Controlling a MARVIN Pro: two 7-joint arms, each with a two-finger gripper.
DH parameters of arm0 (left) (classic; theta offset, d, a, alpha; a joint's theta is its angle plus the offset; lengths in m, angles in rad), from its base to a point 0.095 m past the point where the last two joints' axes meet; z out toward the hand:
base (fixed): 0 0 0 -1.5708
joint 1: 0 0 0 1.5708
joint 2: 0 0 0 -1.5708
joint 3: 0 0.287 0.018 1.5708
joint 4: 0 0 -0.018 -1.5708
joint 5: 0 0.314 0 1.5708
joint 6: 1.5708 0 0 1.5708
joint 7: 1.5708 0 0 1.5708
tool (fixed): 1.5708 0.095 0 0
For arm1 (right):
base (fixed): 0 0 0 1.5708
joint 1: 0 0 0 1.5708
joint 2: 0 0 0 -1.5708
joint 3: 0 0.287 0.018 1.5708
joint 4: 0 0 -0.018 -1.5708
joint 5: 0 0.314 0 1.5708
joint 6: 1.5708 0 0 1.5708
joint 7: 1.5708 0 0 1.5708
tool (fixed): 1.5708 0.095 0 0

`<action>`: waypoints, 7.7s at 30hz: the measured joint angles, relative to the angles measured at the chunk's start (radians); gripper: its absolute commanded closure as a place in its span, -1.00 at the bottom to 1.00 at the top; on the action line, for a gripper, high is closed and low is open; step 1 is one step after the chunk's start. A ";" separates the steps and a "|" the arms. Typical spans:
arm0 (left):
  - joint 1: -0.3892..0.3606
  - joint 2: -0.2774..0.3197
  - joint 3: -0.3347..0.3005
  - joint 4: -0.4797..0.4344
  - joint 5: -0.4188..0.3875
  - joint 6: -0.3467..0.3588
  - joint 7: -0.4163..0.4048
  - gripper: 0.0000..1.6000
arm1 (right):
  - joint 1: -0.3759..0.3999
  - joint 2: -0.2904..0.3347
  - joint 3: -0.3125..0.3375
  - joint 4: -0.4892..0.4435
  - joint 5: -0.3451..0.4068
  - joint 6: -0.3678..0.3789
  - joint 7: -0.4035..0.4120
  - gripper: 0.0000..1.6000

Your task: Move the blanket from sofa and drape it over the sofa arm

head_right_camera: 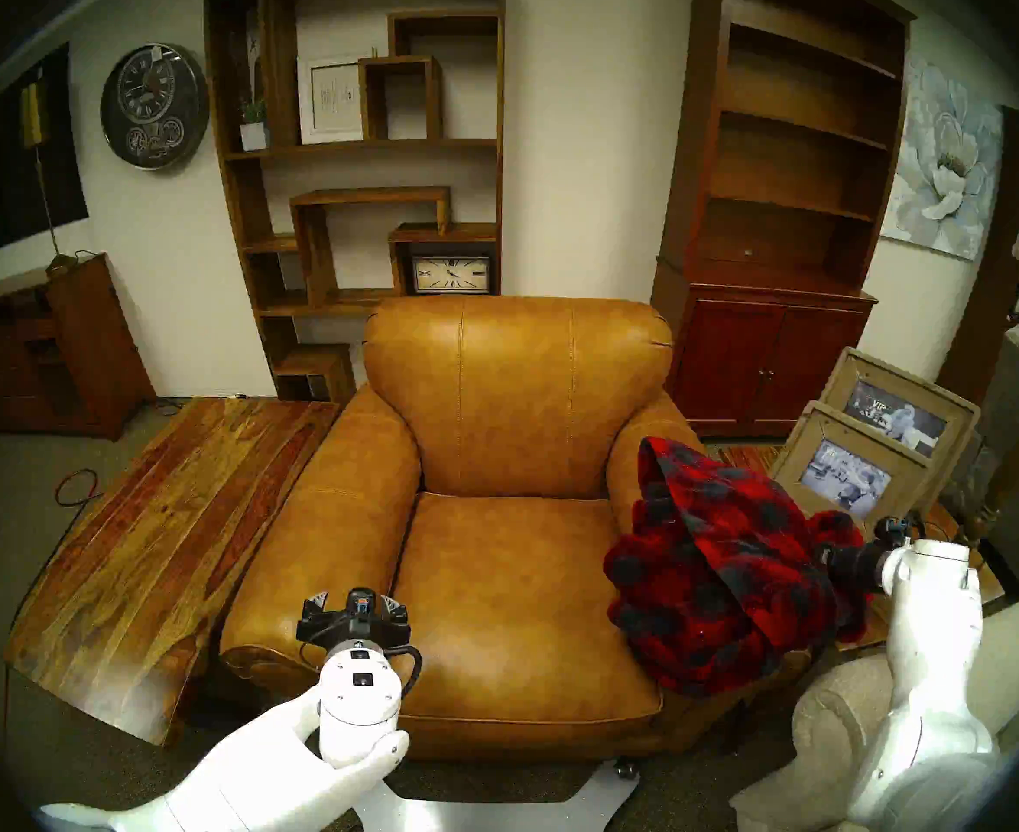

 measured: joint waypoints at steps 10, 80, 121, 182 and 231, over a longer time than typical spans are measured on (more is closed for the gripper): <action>0.000 0.001 0.000 0.003 0.000 0.000 0.001 -1.00 | 0.019 0.004 -0.028 -0.129 0.036 -0.050 0.147 -1.00; -0.001 0.000 0.001 0.003 0.000 -0.001 0.002 -1.00 | -0.254 -0.280 -0.355 -0.988 -0.038 0.276 0.251 -1.00; -0.001 -0.001 0.001 0.005 0.000 -0.002 0.003 -1.00 | -0.301 -0.512 -0.679 -0.403 -0.397 0.204 -0.217 1.00; -0.004 -0.009 0.001 0.015 0.000 -0.003 0.004 -1.00 | 0.055 -0.038 0.231 -0.442 -0.473 0.094 -0.094 0.09; -0.004 -0.009 0.001 0.013 0.000 -0.004 0.005 -1.00 | 0.014 -0.141 0.005 -0.601 -0.339 -0.014 0.459 -1.00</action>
